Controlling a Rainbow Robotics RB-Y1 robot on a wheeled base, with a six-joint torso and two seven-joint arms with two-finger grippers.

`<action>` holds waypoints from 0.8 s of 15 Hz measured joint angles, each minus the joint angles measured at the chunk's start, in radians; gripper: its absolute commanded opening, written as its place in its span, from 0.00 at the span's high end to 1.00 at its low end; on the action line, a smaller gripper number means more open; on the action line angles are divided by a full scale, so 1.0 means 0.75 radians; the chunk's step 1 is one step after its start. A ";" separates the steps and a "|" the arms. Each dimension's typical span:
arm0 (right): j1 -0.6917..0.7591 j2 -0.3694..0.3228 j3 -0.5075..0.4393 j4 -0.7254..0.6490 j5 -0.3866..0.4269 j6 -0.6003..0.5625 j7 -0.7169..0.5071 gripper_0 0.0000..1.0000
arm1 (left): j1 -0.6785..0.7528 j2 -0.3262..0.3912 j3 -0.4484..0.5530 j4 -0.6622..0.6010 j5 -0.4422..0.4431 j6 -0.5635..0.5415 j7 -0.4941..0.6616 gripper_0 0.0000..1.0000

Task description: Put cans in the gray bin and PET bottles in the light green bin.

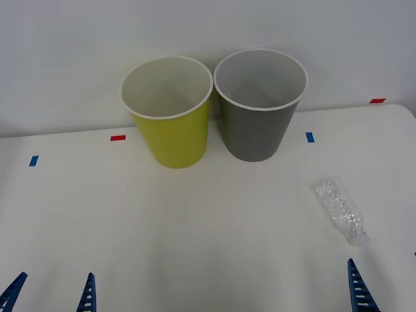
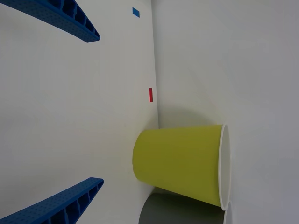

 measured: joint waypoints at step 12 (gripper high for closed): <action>0.000 0.000 0.000 0.000 0.000 0.000 0.000 0.00 | 0.000 0.000 0.000 0.000 0.000 0.000 0.000 0.00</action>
